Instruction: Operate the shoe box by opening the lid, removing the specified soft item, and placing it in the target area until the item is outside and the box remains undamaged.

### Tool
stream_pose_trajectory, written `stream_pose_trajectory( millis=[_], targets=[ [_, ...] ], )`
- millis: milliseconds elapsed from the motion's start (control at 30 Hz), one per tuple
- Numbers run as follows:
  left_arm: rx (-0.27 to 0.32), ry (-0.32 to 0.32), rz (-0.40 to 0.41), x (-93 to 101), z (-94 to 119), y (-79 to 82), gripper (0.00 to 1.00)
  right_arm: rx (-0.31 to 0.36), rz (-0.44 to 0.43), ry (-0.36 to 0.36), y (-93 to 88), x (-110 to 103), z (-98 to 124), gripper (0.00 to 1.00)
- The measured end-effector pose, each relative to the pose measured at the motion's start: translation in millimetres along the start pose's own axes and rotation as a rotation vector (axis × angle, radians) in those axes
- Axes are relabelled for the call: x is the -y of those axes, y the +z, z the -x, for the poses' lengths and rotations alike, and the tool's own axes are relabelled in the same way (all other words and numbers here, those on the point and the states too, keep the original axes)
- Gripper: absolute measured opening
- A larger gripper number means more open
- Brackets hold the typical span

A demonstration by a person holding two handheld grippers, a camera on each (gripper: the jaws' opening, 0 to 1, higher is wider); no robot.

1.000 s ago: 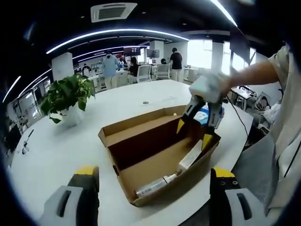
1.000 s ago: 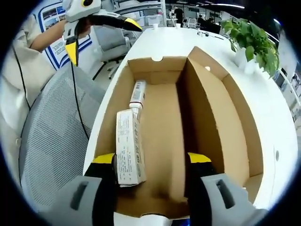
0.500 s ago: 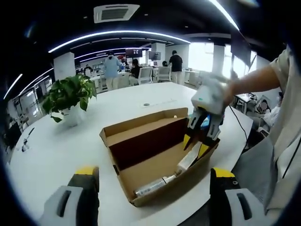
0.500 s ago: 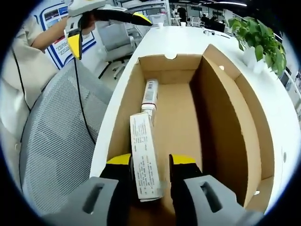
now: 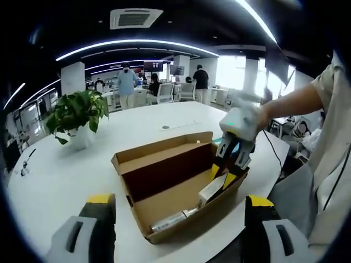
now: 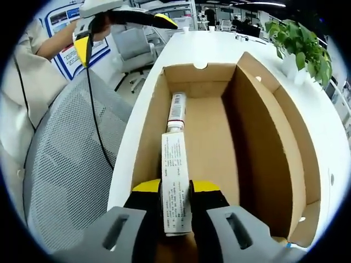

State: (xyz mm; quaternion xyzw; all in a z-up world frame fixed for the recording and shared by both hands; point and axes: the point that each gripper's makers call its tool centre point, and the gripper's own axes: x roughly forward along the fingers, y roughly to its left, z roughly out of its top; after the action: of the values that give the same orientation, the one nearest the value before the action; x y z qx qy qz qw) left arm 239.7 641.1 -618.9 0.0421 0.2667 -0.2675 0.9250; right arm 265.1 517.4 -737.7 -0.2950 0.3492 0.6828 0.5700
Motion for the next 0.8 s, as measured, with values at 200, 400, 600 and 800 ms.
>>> stream_pose_trajectory(
  millis=[200, 400, 600, 800],
  targets=[
    [0.000, -0.002, 0.000, 1.1, 0.5, -0.5, 1.00, 0.006, 0.018, -0.012, 1.6, -0.5, 6.4, 0.16],
    [0.001, -0.006, 0.000, 2.5, 0.2, -1.6, 1.00, 0.023, 0.024, -0.031, 6.5, -0.1, 17.0, 0.16],
    [0.008, -0.007, 0.002, 2.3, 0.7, -0.4, 1.00, 0.041, 0.023, -0.050, 13.6, -0.6, 29.0, 0.16],
    [0.010, -0.018, -0.002, 2.6, -0.3, 0.4, 1.00, 0.068, 0.023, -0.074, 22.2, -0.9, 44.5, 0.16]
  ],
)
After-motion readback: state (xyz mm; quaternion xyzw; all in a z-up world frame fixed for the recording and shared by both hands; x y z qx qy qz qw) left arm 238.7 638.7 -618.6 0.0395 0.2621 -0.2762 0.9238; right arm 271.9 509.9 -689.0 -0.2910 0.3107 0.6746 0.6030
